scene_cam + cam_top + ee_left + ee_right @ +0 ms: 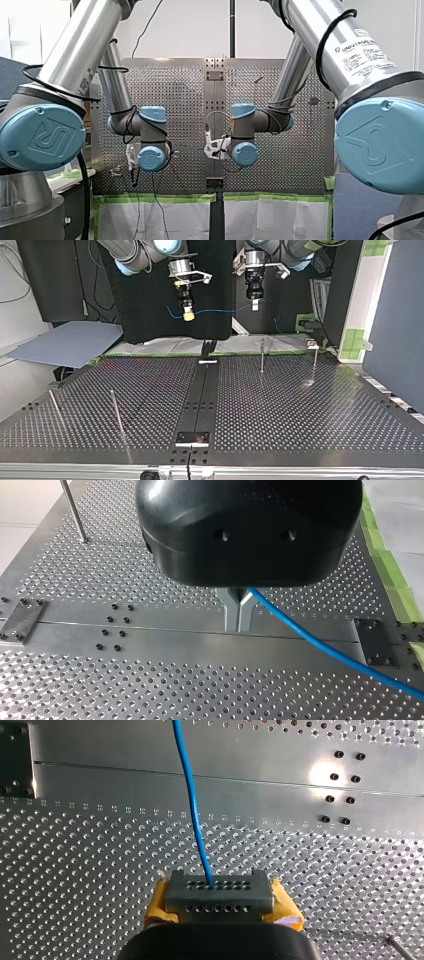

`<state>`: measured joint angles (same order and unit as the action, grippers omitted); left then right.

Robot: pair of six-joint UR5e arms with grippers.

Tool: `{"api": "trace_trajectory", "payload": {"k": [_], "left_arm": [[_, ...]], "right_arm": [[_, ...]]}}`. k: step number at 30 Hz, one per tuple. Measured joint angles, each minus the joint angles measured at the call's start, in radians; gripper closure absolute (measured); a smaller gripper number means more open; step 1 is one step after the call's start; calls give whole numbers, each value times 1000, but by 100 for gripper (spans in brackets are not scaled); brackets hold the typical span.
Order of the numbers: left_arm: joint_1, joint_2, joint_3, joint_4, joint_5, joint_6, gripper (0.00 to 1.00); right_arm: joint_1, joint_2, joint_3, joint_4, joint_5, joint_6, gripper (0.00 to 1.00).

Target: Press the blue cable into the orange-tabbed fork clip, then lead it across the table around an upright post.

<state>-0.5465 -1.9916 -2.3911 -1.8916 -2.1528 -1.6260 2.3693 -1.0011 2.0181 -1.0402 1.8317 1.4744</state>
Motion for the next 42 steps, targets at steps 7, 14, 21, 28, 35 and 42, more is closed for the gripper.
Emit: {"api": "trace_trajectory", "payload": {"k": [7, 14, 21, 28, 35, 42], "left_arm": [[0, 0, 0, 0, 0, 0, 100], [4, -5, -3, 1, -1, 3, 100], [10, -67, -10, 1, -2, 7, 100], [11, -89, -11, 2, -2, 8, 100], [11, -90, -11, 2, -2, 8, 100], [11, -90, -11, 1, -2, 8, 100]], "right_arm": [[0, 0, 0, 0, 0, 0, 100], [0, -1, 0, 0, 0, 0, 100], [0, -1, 0, 0, 0, 0, 100], [0, -1, 0, 0, 0, 0, 100], [0, -2, 0, 0, 0, 0, 100], [12, 24, -26, 23, 25, -5, 100]]}}
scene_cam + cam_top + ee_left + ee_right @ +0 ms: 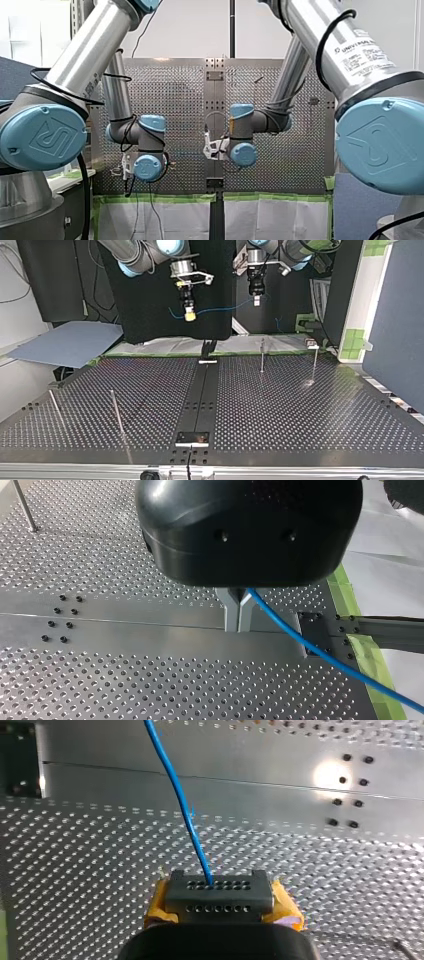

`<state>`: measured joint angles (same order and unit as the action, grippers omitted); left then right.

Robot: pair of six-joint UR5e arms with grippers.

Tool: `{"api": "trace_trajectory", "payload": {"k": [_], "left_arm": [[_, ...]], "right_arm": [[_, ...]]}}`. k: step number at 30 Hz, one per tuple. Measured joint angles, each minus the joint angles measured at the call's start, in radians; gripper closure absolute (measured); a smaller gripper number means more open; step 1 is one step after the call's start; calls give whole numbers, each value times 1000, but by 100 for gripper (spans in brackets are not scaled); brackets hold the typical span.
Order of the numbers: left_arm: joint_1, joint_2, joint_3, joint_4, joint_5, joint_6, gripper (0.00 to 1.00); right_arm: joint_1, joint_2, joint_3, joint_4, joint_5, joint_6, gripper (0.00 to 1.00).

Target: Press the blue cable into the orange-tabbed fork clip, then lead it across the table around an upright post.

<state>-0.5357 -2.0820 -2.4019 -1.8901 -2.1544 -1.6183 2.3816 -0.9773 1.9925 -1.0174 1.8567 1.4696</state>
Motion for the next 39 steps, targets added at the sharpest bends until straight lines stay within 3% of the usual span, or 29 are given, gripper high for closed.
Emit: {"api": "trace_trajectory", "payload": {"k": [5, 22, 25, 30, 39], "left_arm": [[0, 0, 0, 0, 0, 0, 100], [8, 9, -8, 10, 0, 9, 100], [15, 30, -9, 21, -4, 18, 100], [24, 76, -3, -7, -4, -13, 100], [38, 168, -8, -98, -10, -89, 100]], "right_arm": [[4, 49, -33, 14, 21, -1, 100], [4, 215, -40, 17, 24, -1, 100], [-8, 210, -55, 31, 22, 5, 100], [-19, 167, -101, 77, 13, 37, 100], [-26, 79, -156, 118, -62, 76, 100]]}}
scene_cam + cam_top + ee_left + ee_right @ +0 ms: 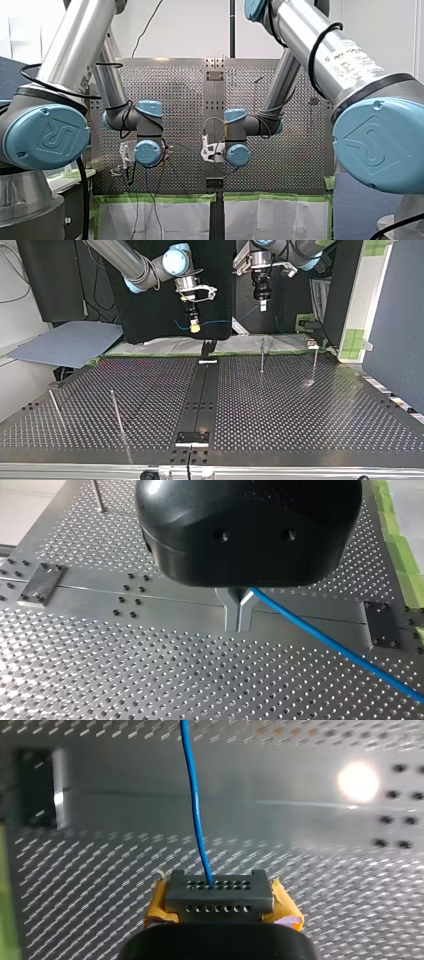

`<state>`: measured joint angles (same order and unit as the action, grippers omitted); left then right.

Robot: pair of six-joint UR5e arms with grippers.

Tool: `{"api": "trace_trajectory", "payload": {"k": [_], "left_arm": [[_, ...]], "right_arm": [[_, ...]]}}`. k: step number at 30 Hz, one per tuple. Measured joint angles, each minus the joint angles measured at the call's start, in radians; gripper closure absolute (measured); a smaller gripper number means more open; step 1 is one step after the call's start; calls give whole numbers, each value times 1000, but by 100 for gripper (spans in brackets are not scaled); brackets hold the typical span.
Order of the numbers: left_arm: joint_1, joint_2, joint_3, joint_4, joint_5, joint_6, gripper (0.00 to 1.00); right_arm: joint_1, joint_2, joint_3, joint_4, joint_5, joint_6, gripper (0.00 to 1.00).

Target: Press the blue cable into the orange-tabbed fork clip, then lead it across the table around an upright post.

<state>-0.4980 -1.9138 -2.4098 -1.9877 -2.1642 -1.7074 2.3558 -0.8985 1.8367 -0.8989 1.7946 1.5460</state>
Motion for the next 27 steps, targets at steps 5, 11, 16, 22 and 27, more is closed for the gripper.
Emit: {"api": "trace_trajectory", "payload": {"k": [5, 11, 16, 22, 27], "left_arm": [[7, 43, -4, -30, -1, -9, 100], [11, 14, -5, 18, -1, -33, 100], [20, 2, -6, 40, -1, -35, 100], [39, 1, -6, 44, 2, -30, 100], [66, -3, -7, 44, 13, -29, 100]], "right_arm": [[-1, -53, -2, 1, -26, 6, 100], [-1, -55, -2, -8, -33, 7, 100], [-1, -16, -3, -39, -41, 7, 100], [-1, 36, -7, -76, -50, 11, 100], [-2, 80, -22, -84, -50, 15, 100]]}}
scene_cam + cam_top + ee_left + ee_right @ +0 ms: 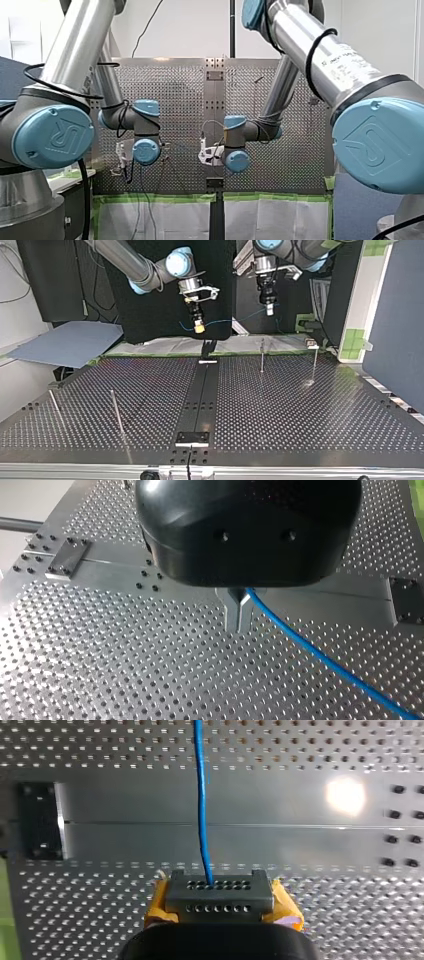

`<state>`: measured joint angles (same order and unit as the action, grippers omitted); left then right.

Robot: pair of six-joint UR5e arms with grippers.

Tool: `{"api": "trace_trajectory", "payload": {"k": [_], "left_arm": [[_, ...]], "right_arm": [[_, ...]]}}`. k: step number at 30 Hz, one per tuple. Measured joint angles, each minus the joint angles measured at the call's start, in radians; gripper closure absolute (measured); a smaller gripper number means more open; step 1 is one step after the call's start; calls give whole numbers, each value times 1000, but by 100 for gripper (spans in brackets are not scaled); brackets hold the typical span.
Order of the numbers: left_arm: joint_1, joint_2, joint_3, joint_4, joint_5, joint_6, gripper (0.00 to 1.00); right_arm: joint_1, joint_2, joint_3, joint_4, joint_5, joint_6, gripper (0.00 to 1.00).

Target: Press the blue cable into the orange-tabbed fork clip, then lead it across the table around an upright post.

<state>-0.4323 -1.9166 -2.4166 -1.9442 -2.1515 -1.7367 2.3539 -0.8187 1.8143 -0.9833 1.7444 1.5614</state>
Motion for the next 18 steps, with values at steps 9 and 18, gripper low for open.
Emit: {"api": "trace_trajectory", "payload": {"k": [9, 18], "left_arm": [[75, -55, -12, 34, 70, -5, 100], [153, -135, -8, 112, 142, -17, 100]], "right_arm": [[-7, 58, -36, -9, -13, 14, 100], [-18, 131, -89, -7, -22, 20, 100]]}}
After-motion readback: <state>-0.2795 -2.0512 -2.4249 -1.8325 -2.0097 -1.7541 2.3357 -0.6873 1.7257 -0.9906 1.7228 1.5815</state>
